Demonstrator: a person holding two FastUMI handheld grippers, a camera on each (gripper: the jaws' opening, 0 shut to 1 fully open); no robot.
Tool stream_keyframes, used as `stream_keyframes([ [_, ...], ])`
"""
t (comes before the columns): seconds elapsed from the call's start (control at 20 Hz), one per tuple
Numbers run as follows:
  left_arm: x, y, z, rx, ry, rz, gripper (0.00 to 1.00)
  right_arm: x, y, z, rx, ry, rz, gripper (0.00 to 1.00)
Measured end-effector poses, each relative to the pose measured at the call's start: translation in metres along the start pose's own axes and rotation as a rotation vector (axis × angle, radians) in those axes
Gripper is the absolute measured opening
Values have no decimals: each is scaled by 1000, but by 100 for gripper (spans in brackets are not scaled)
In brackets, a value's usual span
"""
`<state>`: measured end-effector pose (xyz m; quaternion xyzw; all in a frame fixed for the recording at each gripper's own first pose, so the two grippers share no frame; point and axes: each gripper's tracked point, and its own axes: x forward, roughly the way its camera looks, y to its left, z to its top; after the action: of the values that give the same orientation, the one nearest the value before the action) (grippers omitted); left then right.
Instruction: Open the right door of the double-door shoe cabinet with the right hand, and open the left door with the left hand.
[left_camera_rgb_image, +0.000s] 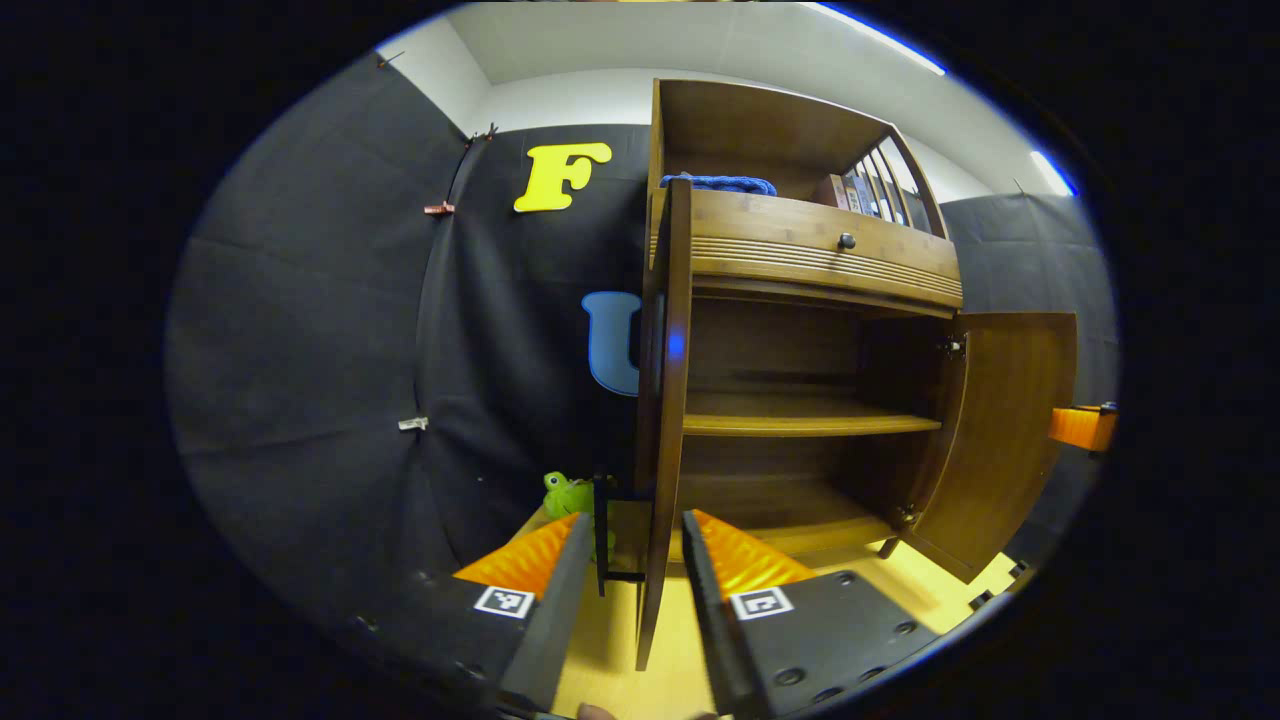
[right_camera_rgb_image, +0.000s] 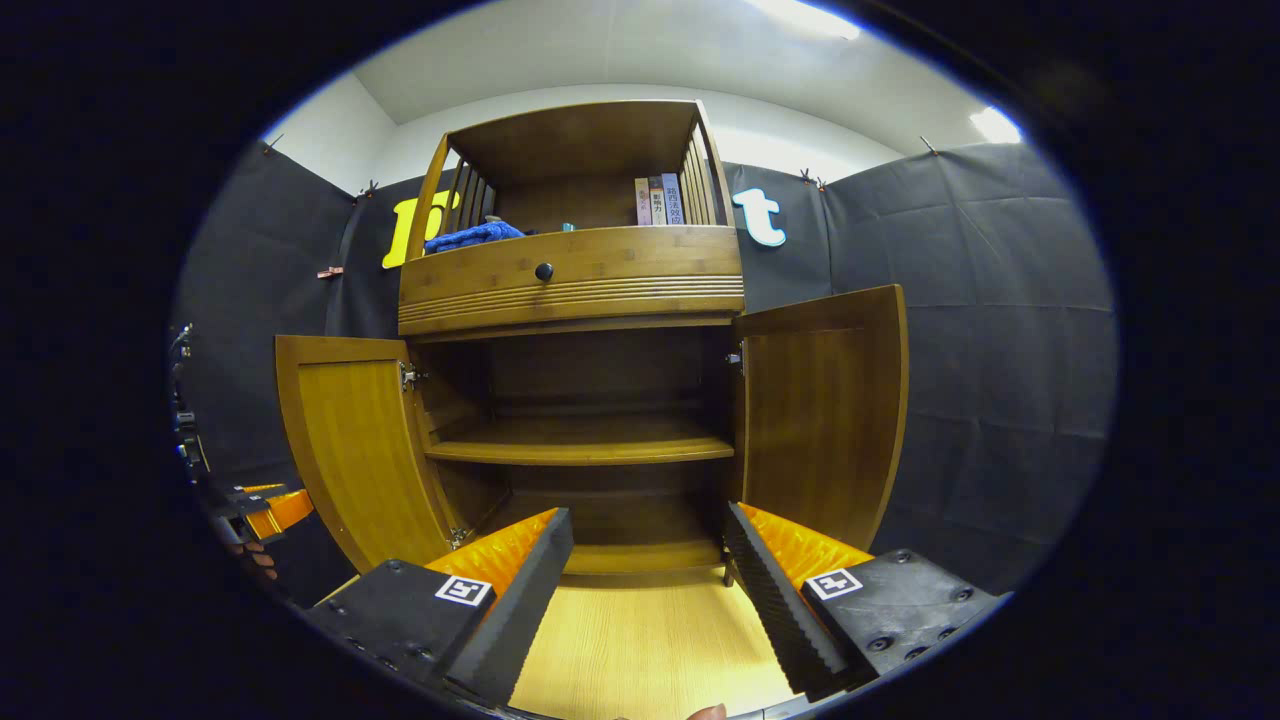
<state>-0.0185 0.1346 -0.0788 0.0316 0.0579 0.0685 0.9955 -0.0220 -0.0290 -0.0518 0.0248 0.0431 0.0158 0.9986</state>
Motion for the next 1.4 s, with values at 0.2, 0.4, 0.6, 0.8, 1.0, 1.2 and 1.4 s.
stream_keyframes([
  [0.2, -12, -19, 14, 9, -53, 21, 80, 3, -7, -2, 8, 9, 14, 96],
  [0.4, -17, -46, 23, 23, -66, 11, 84, 6, -14, -2, 7, 7, 28, 98],
  [0.6, -23, -79, 32, 4, -70, -18, 87, 11, -20, 2, -1, -12, 43, 98],
  [0.8, -28, -107, 44, 4, -76, -44, 88, 16, -23, 1, -17, -19, 54, 92],
  [1.0, -27, -129, 45, 3, -73, -52, 94, 18, -25, 6, -22, -33, 66, 100],
  [1.2, -23, -139, 49, 12, -87, -40, 98, 19, -28, 11, -36, -53, 73, 98],
  [1.4, -23, -141, 49, 5, -92, -29, 98, 19, -27, 8, -29, -44, 89, 98],
])
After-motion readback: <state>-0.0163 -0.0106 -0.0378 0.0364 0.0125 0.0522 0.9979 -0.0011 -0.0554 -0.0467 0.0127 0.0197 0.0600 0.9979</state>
